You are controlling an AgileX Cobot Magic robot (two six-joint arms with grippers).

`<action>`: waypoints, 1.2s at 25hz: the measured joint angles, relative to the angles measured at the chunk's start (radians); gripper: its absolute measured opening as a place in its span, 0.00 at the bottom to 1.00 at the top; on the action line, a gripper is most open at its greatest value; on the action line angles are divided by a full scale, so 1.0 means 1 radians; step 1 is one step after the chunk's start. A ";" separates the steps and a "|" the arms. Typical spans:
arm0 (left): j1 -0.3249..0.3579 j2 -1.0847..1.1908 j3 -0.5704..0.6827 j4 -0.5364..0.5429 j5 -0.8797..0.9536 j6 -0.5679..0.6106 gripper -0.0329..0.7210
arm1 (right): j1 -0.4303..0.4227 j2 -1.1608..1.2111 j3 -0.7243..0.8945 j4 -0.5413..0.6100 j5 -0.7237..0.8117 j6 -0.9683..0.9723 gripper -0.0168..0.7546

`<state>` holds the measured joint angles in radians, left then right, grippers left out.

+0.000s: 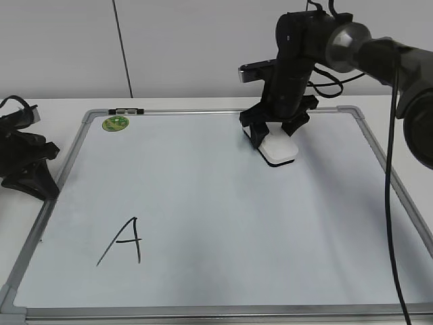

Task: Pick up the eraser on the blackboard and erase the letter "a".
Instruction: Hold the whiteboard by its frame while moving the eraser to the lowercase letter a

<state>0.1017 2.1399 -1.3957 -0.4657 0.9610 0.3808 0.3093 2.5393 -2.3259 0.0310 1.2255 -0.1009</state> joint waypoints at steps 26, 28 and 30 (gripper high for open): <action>0.000 0.000 0.000 0.001 -0.002 0.000 0.12 | -0.148 -0.008 0.001 -0.046 -0.009 0.036 0.70; 0.000 0.000 0.000 0.001 -0.002 0.000 0.12 | -0.156 -0.020 0.008 -0.065 -0.006 0.036 0.70; 0.000 0.000 0.000 0.001 -0.002 0.000 0.12 | -0.162 -0.035 0.017 -0.083 0.005 0.034 0.70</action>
<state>0.1017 2.1399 -1.3957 -0.4651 0.9593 0.3808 0.1470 2.5048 -2.3088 -0.0524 1.2307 -0.0674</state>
